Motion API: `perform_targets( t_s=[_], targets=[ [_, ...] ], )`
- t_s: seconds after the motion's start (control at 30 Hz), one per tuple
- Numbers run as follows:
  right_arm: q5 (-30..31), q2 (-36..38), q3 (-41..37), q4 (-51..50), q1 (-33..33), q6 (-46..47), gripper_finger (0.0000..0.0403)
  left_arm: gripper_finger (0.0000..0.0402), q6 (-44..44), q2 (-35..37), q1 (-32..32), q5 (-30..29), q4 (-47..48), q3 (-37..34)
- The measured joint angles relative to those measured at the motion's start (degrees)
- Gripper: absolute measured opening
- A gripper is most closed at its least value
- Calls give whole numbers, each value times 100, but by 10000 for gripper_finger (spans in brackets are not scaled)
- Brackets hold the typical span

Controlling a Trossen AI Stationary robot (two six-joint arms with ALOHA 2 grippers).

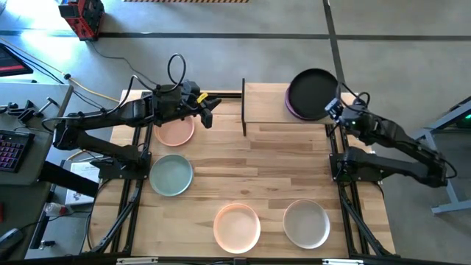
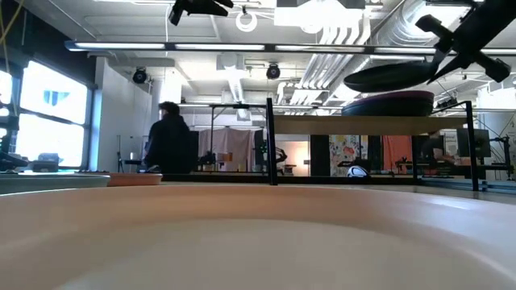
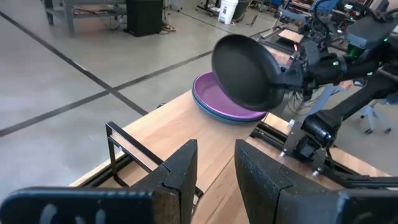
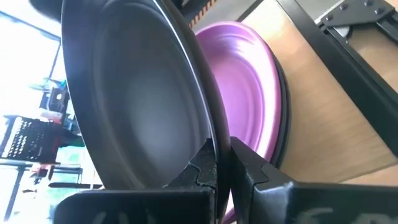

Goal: Place and stack plates onto a shelf
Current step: Stack the black plate on top of the purple plate on the shelf

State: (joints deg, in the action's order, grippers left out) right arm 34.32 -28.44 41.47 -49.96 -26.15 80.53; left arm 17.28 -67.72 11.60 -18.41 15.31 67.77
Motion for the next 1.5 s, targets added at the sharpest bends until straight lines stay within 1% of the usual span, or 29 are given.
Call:
perform_targets(
  t_s=[0.33, 0.6, 1.03, 1.17, 1.3, 1.5],
  targets=[
    [85, -403, -4, 27, -170, 59, 0, 97, -291, 0, 0, 0, 2, 0],
    [94, -423, -4, 16, -212, 8, 2, 97, -293, 0, 0, 0, 2, 0],
    [213, -408, 0, 16, -210, -1, 75, 97, -257, 0, 0, -15, 2, 0],
    [209, -408, 0, 126, -212, -217, 88, 97, -253, 0, 0, -22, 0, 0],
    [66, -404, 2, 156, -212, -302, 97, 97, -245, 0, 0, -24, -13, 0],
    [-89, -398, 2, 139, -212, -868, 108, 97, -87, 0, 2, -26, -15, 0]
  ],
)
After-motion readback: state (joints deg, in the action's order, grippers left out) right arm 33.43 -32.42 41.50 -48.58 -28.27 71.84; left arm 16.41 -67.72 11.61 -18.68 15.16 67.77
